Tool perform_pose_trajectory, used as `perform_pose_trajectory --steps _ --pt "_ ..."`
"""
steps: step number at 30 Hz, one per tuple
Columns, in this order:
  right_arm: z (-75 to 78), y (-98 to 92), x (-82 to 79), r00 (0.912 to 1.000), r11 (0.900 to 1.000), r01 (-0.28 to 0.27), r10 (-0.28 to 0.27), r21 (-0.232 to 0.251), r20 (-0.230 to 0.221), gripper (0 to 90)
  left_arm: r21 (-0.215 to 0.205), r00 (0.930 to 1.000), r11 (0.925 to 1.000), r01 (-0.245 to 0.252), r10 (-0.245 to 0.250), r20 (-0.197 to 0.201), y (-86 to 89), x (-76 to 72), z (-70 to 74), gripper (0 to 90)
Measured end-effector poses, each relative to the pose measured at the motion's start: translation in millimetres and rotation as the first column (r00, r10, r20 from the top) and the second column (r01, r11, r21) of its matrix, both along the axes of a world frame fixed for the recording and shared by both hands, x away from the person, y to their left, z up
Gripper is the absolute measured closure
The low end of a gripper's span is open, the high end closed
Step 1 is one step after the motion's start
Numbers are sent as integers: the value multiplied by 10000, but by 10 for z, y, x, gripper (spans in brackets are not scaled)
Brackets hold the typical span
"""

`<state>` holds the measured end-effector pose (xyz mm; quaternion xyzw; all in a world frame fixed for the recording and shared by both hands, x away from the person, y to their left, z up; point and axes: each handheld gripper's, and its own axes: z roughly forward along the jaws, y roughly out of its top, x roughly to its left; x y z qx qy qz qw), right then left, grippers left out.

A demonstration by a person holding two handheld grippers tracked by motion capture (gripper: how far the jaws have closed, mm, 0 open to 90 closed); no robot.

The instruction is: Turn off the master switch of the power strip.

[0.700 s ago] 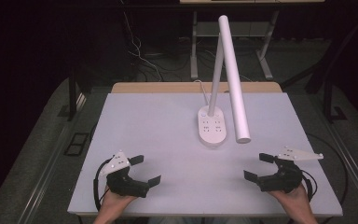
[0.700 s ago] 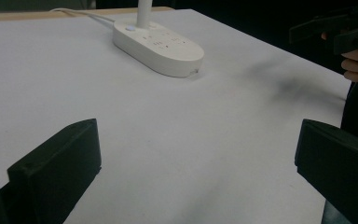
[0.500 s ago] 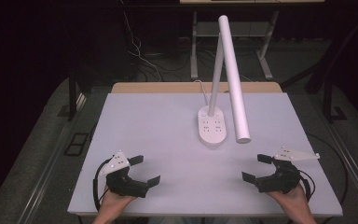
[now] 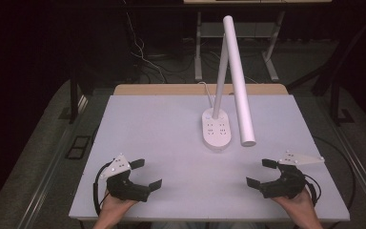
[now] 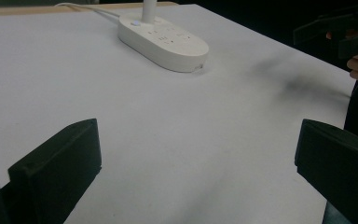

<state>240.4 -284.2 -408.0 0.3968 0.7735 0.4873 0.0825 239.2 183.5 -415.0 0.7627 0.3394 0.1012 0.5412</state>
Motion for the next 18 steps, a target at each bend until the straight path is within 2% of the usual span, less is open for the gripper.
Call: perform_pose_trajectory --steps 3,18 --pt "1 -6 -1 10000 10000 7 -7 10 -21 2 -96 10000 10000 22 -23 -89 -2 1 21 0" --pt "4 -11 -11 10000 10000 12 -12 15 -94 2 109 9997 9998 186 -184 -144 -19 70 187 0"
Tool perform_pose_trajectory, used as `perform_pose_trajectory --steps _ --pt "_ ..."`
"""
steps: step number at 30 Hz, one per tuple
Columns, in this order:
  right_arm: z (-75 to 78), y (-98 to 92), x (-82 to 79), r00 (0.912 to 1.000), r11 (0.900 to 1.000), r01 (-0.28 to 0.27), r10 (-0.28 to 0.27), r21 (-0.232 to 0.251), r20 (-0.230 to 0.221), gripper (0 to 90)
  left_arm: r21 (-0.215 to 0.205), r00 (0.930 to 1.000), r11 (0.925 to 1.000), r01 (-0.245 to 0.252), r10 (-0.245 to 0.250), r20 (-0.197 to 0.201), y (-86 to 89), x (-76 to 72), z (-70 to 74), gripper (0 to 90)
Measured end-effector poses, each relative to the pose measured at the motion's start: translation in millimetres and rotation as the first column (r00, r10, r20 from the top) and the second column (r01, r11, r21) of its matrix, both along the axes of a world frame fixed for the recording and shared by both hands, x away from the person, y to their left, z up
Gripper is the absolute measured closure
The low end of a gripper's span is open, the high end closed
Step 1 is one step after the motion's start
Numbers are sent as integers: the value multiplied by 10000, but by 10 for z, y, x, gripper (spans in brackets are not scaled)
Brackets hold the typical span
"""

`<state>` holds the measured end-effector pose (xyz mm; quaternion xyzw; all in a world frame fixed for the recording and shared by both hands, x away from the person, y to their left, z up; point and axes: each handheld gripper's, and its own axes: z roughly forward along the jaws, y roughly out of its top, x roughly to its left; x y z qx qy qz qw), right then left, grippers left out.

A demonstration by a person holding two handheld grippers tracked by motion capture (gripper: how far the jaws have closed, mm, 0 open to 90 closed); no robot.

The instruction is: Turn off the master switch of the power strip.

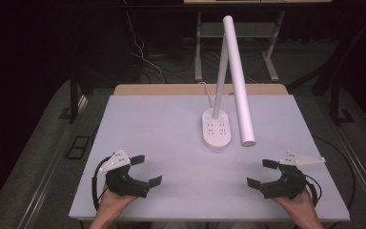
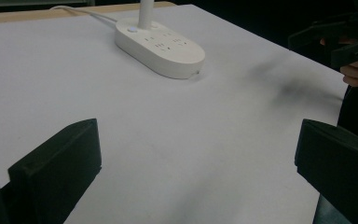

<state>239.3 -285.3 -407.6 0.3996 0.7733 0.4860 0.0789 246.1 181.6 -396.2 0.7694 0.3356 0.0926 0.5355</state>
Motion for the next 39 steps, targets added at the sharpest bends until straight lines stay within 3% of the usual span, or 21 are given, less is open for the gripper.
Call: perform_pose_trajectory --steps 11,18,26,39 --pt "-10 -9 1 10000 10000 16 -16 -38 -3 2 168 9994 9995 253 -249 -225 -57 86 52 0" --pt "-9 -14 -3 10000 10000 38 -38 -27 -37 2 231 9989 9987 453 -451 -94 -140 191 156 8" --pt "-14 -30 1 10000 10000 25 -26 -45 -41 2 578 9976 9962 649 -635 -259 -212 337 212 7" --pt "-19 -19 0 10000 9999 7 -8 -102 -76 2 762 9961 9939 797 -766 -430 -246 509 298 6"
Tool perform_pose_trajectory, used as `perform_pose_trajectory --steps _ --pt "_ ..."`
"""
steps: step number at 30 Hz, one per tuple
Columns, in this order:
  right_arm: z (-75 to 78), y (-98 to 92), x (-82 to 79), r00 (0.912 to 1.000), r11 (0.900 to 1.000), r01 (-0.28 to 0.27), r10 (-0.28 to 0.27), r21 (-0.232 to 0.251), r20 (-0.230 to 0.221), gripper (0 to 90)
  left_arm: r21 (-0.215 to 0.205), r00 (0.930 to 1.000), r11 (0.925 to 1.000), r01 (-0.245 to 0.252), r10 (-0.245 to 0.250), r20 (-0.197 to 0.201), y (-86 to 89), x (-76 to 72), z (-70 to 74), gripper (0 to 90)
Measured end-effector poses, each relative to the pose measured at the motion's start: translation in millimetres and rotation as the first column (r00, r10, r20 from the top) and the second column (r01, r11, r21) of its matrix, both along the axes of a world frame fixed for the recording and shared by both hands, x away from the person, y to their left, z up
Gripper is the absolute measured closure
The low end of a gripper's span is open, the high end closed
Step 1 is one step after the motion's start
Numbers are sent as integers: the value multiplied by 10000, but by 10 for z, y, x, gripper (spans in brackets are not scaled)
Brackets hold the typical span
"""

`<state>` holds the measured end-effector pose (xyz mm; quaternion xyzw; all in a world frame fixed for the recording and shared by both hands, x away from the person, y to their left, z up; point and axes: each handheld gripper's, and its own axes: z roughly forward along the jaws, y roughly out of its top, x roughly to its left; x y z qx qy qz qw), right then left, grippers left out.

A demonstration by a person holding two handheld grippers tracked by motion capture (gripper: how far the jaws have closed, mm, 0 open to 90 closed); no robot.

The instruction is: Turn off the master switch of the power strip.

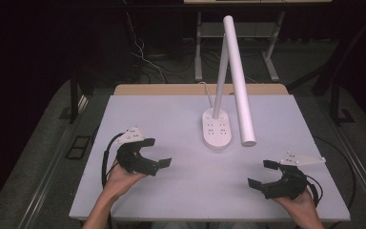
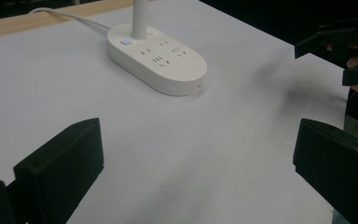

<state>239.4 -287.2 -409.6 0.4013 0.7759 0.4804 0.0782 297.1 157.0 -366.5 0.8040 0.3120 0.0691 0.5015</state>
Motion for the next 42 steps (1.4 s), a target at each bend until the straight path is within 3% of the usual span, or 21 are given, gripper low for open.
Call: perform_pose_trajectory --steps 19,42 --pt "-8 14 6 9999 9999 -122 120 -116 -119 2 254 9998 9997 12 -7 -184 -108 300 66 7" --pt "-16 7 8 9999 9998 -46 44 -177 -145 2 972 9991 9947 346 -319 -294 -305 680 262 8"
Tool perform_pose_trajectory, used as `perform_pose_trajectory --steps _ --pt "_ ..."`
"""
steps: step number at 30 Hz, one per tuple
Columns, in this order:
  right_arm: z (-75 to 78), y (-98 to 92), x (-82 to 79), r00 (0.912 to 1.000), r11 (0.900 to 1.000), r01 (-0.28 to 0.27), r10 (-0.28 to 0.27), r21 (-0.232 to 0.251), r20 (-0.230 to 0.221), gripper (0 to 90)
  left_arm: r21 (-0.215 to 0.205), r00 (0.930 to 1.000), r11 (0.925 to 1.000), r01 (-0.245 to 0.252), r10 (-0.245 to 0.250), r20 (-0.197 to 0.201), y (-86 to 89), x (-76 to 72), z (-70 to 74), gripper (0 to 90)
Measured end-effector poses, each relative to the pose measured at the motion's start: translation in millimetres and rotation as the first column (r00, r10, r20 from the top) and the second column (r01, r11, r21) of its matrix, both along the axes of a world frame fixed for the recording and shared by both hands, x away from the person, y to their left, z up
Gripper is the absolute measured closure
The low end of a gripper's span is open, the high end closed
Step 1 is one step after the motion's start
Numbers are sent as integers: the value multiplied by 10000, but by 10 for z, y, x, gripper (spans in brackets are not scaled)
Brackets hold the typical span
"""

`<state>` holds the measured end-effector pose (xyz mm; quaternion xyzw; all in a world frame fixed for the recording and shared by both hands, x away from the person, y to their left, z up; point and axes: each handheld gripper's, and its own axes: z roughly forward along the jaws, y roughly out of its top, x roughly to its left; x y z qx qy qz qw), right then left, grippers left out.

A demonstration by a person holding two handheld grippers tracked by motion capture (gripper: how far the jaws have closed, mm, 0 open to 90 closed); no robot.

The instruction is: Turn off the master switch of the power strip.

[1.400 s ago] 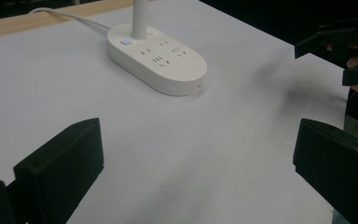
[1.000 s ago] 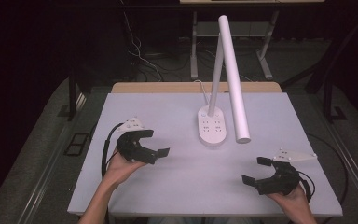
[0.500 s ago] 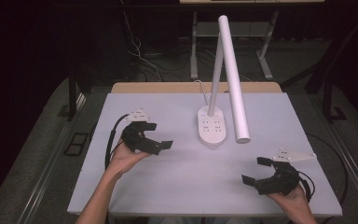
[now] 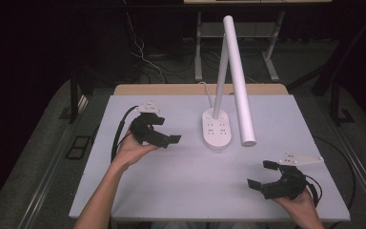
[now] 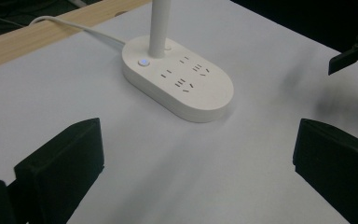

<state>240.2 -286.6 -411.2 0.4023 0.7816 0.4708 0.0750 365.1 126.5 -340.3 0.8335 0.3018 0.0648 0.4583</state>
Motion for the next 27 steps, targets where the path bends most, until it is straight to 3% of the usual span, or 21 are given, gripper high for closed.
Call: perform_pose_trajectory --steps 12,19,27 --pt "-5 4 4 10000 10000 -59 59 -51 52 2 219 10000 9998 -4 5 -26 -43 184 66 9" --pt "0 0 -2 10000 10000 -19 19 -6 -8 2 564 9999 9983 117 -112 -84 -82 297 75 9" --pt "-4 -2 2 10000 10000 -9 9 -1 -6 2 489 9996 9988 -2 16 -286 -170 425 42 8"
